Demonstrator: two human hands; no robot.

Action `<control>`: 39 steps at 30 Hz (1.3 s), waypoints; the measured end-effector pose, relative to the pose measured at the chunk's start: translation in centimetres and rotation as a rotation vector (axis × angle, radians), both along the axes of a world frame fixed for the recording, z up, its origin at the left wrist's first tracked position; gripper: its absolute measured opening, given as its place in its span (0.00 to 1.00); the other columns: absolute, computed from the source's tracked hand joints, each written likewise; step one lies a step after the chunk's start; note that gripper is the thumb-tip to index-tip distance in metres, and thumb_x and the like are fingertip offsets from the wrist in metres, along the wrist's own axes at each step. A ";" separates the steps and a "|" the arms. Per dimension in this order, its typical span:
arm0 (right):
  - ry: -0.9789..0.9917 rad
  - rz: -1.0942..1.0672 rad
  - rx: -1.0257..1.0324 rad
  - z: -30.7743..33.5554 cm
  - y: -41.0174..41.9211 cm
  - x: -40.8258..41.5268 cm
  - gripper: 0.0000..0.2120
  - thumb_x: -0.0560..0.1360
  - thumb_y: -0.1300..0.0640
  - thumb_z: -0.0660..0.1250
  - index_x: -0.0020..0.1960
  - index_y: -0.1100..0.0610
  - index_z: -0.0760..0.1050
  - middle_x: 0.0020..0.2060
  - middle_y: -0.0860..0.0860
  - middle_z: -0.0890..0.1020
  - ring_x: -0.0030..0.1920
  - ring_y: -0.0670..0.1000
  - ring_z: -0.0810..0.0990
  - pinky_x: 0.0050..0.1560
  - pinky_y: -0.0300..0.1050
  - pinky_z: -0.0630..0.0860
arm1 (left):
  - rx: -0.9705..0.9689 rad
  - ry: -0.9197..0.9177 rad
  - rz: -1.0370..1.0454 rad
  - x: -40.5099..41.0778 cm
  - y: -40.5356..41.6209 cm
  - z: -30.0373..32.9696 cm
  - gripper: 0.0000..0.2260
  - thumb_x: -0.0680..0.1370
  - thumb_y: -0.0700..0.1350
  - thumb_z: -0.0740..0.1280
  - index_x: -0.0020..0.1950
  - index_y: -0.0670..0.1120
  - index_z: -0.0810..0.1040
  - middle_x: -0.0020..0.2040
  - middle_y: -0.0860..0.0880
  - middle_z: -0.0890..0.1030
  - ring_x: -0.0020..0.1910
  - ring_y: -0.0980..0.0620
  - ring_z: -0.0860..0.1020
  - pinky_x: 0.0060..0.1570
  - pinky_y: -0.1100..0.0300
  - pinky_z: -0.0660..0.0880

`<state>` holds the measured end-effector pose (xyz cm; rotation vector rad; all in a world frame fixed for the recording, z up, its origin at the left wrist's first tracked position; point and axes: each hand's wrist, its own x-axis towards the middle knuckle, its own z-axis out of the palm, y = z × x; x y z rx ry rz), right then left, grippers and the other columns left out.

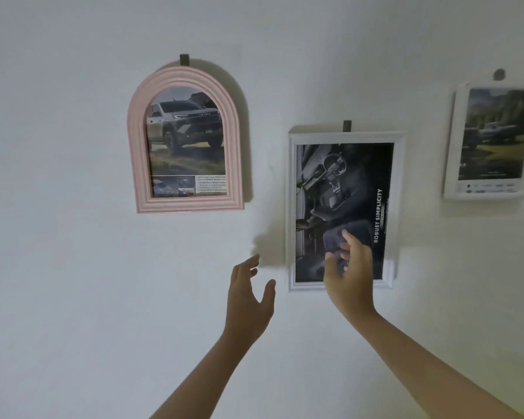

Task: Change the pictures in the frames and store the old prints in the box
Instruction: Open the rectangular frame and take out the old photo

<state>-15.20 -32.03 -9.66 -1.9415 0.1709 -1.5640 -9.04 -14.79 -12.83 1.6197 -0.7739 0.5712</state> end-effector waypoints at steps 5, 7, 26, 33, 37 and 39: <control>0.026 -0.220 0.134 -1.4 -6.2 -2.1 0.33 0.72 0.63 0.69 0.73 0.59 0.59 0.61 0.64 0.70 0.60 0.62 0.71 0.60 0.54 0.71 | 0.092 0.019 -0.075 -0.1 -3.2 -0.2 0.24 0.75 0.43 0.68 0.69 0.53 0.66 0.61 0.59 0.69 0.57 0.62 0.72 0.56 0.64 0.70; 0.072 -0.206 0.199 -1.9 -7.7 -2.5 0.35 0.73 0.60 0.68 0.75 0.57 0.55 0.63 0.62 0.69 0.62 0.61 0.70 0.61 0.53 0.69 | 0.085 0.051 -0.090 0.0 -4.2 -0.4 0.24 0.75 0.43 0.69 0.69 0.53 0.66 0.61 0.58 0.69 0.58 0.57 0.73 0.56 0.63 0.71; 0.029 0.122 0.157 -0.5 -8.4 -7.4 0.31 0.74 0.59 0.69 0.72 0.56 0.60 0.57 0.50 0.65 0.62 0.52 0.69 0.59 0.41 0.68 | 0.007 0.214 -0.059 -4.8 -3.4 2.0 0.24 0.72 0.28 0.66 0.54 0.58 0.75 0.53 0.50 0.78 0.47 0.50 0.78 0.39 0.65 0.79; 0.009 0.456 0.202 -1.9 -8.1 -13.5 0.23 0.76 0.56 0.63 0.67 0.38 0.66 0.32 0.55 0.72 0.31 0.45 0.70 0.36 0.30 0.69 | 0.039 0.341 -0.154 -10.0 1.4 -1.6 0.26 0.71 0.26 0.66 0.53 0.57 0.78 0.48 0.44 0.80 0.44 0.48 0.78 0.44 0.59 0.77; 0.064 0.673 0.388 -5.7 -7.4 -16.2 0.26 0.78 0.59 0.63 0.71 0.38 0.62 0.55 0.65 0.70 0.39 0.42 0.72 0.46 0.28 0.71 | 0.159 0.442 -0.192 -13.8 3.2 -6.1 0.25 0.69 0.31 0.65 0.58 0.58 0.76 0.47 0.44 0.80 0.45 0.46 0.78 0.46 0.59 0.77; 0.118 0.680 0.491 -8.4 -6.6 -17.3 0.28 0.78 0.65 0.61 0.70 0.39 0.62 0.63 0.46 0.78 0.49 0.40 0.76 0.54 0.26 0.69 | 0.194 0.521 -0.169 -15.2 3.6 -9.1 0.28 0.71 0.27 0.63 0.59 0.59 0.76 0.47 0.44 0.80 0.46 0.45 0.78 0.46 0.58 0.77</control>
